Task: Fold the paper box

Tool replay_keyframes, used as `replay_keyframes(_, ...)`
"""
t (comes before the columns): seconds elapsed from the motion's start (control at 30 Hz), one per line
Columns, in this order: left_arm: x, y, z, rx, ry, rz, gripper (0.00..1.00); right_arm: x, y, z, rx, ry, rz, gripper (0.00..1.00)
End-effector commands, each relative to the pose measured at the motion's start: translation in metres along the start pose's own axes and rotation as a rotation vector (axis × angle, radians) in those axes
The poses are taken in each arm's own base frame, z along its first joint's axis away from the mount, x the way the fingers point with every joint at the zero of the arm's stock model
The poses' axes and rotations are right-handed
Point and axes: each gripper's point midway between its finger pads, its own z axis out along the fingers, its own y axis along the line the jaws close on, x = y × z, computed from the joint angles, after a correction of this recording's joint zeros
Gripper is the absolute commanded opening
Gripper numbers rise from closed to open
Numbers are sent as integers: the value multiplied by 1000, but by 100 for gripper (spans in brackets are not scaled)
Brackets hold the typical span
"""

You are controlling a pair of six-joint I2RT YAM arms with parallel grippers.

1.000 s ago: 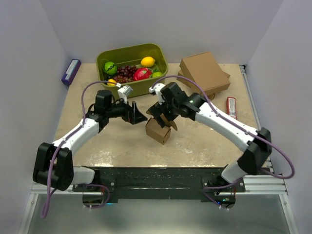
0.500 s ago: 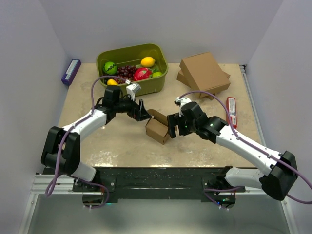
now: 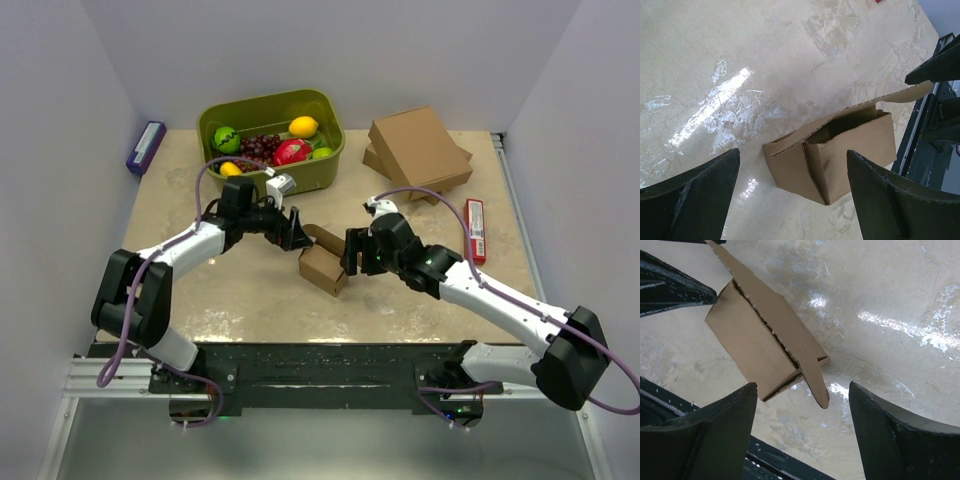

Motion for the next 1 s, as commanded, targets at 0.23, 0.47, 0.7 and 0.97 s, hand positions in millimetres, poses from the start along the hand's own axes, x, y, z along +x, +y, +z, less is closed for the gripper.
replay_keyframes(0.23,-3,8,10,-47,25,40,82,3,-10,19,48,-40,32,69)
replay_keyframes(0.47,4,6,13,-52,50,39,76,16,-23,29,98,-21,27,65)
replay_keyframes(0.7,4,4,11,-75,51,62,78,20,-25,30,94,-16,20,57)
replay_keyframes(0.97,-31,-3,-9,-133,-45,149,90,7,-24,14,102,-45,-6,58)
